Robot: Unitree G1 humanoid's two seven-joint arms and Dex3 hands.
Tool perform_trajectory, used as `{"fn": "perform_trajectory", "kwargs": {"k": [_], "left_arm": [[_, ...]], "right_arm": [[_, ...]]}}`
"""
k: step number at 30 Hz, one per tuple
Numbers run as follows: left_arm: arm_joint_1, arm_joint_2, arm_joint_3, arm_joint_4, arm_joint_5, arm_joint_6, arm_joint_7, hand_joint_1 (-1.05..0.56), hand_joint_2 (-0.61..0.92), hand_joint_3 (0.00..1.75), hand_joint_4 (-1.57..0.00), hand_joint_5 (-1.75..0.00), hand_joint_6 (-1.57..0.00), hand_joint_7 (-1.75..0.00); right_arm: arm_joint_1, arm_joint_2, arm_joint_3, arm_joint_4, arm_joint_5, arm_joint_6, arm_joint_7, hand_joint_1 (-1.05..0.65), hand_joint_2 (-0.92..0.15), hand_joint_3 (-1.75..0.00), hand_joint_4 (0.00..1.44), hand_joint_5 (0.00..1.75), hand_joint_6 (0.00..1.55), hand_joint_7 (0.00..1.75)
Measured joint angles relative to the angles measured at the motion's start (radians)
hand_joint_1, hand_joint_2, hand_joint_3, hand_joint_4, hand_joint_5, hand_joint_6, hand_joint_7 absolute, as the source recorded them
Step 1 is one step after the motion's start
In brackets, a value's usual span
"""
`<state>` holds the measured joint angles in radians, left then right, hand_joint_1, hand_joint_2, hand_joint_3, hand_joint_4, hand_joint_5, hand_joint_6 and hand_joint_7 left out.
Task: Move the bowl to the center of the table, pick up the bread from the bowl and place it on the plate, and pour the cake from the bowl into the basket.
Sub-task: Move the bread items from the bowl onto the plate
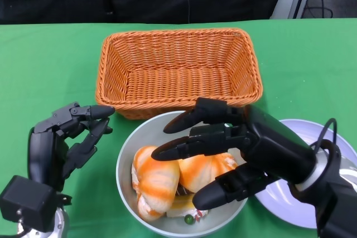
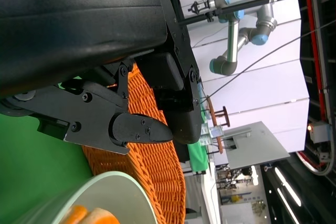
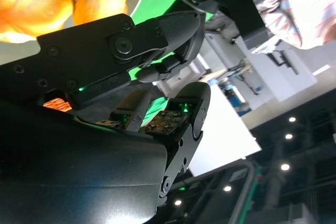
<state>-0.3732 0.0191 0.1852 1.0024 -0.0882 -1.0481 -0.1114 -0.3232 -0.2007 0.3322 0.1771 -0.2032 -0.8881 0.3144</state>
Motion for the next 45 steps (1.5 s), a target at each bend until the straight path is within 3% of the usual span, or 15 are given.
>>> {"fn": "perform_trajectory", "kwargs": {"k": [5,7,13,16,22,35,40,45], "left_arm": [[-0.002,-0.003,0.002,0.0,-0.025,0.006,-0.017,-0.22,0.92,0.29,-0.71,-1.35,-1.0,-0.6],[-0.003,-0.004,0.003,0.001,-0.029,0.007,-0.021,-0.22,0.92,0.29,-0.69,-1.46,-0.98,-0.64],[-0.007,-0.016,0.007,0.0,-0.041,0.034,-0.035,-0.2,0.92,0.28,-0.67,-1.49,-0.96,-0.65],[-0.007,-0.025,0.014,0.0,-0.054,0.034,-0.035,-0.19,0.92,0.28,-0.71,-1.32,-0.96,-0.63],[-0.021,-0.027,0.022,0.02,-0.059,0.02,-0.035,-0.2,0.92,0.29,-0.77,-1.17,-0.96,-0.61],[-0.049,-0.018,0.038,0.063,-0.029,-0.025,-0.014,-0.22,0.92,0.3,-0.82,-1.14,-0.98,-0.62],[-0.049,-0.016,0.039,0.065,0.049,-0.019,0.116,-0.23,0.92,0.26,-0.84,-1.16,-0.98,-0.63],[-0.053,-0.015,0.039,0.068,0.063,-0.018,0.15,-0.22,0.92,0.26,-0.82,-1.18,-0.96,-0.67]], "right_arm": [[-0.061,0.029,0.001,0.143,-0.006,-0.122,-0.021,-0.75,-0.87,0.0,0.63,0.71,0.68,0.16],[-0.079,0.046,0.0,0.198,-0.018,-0.173,-0.041,-0.73,-0.88,0.0,0.67,0.68,0.71,0.17],[-0.134,0.107,-0.032,0.356,-0.163,-0.33,-0.156,-0.74,-0.91,-0.01,0.7,0.56,0.76,0.15],[-0.153,0.116,-0.043,0.395,-0.222,-0.369,-0.207,-0.75,-0.92,-0.01,0.73,0.5,0.77,0.12],[-0.174,0.117,-0.041,0.447,-0.288,-0.402,-0.264,-0.75,-0.92,-0.01,0.77,0.38,0.79,0.06],[-0.237,0.102,-0.035,0.558,-0.368,-0.511,-0.31,-0.75,-0.92,-0.01,0.76,0.29,0.8,0.03],[-0.25,0.107,-0.088,0.551,-0.548,-0.556,-0.431,-0.73,-0.92,-0.02,0.78,0.27,0.81,0.02],[-0.257,0.106,-0.097,0.516,-0.769,-0.534,-0.646,-0.71,-0.92,-0.03,0.79,0.26,0.81,0.01]]}}
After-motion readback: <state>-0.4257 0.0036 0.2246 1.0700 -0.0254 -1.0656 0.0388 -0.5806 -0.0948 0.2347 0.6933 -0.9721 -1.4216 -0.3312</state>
